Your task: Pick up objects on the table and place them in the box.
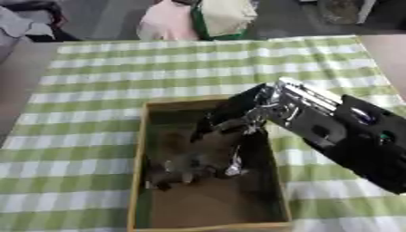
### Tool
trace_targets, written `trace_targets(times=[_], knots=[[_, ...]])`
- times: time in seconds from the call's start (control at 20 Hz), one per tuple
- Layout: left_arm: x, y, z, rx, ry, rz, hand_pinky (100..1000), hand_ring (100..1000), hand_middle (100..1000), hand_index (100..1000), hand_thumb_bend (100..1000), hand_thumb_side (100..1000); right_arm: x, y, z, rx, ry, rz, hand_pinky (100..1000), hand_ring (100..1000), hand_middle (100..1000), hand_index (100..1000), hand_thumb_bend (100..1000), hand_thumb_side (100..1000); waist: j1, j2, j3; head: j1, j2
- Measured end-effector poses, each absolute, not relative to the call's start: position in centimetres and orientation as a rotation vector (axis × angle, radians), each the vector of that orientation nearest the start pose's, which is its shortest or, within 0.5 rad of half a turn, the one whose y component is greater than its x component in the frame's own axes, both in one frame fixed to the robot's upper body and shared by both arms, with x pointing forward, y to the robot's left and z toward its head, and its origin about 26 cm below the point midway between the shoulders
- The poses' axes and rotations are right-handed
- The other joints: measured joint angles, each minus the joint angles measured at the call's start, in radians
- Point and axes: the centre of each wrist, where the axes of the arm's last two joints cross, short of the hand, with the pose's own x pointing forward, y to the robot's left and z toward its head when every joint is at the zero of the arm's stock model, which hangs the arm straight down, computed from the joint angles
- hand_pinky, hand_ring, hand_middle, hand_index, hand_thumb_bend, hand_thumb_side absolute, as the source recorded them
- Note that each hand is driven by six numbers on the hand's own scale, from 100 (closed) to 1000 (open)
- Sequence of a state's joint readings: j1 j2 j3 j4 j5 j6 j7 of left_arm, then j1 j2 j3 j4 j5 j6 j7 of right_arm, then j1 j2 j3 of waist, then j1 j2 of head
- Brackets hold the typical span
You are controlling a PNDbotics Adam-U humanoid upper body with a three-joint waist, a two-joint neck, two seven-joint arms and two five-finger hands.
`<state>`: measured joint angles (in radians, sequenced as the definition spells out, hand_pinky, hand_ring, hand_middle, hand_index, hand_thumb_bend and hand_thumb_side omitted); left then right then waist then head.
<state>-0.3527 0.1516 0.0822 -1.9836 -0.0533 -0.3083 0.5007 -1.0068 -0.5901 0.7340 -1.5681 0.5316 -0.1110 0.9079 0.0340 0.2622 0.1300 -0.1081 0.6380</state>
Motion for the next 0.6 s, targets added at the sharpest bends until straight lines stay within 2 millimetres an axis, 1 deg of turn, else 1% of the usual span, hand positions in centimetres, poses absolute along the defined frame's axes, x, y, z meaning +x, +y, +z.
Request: trace_targets(times=[0.2,0.4,0.5,0.6], knots=[[30.8,24.8,20.2,-0.385,3.531,-0.608,451,585,635,788,119,737,36.2,-13.1,27.5,0.636,1.63,-3.045,834,917,878,987,295,557,-0.002,0.0,-0.001,0.002,-0.003],[30.8,24.8,20.2,-0.387,3.532,-0.609,451,585,635,787,118,736,34.5,-14.0,30.2,0.698,1.728,-2.949,834,916,879,985,285,571,-0.004,0.0,-0.002,0.008,-0.006],[30.8,24.8,20.2,-0.389,3.531,-0.608,451,585,635,787,119,736,33.5,-14.6,31.5,0.739,1.788,-2.891,834,916,882,984,265,592,-0.004,0.0,-0.004,0.01,-0.006],[30.8,24.8,20.2,-0.392,3.531,-0.607,451,585,635,787,120,735,32.5,-15.5,32.7,0.788,1.861,-2.825,831,912,879,980,200,649,-0.004,-0.001,-0.005,0.013,-0.006]])
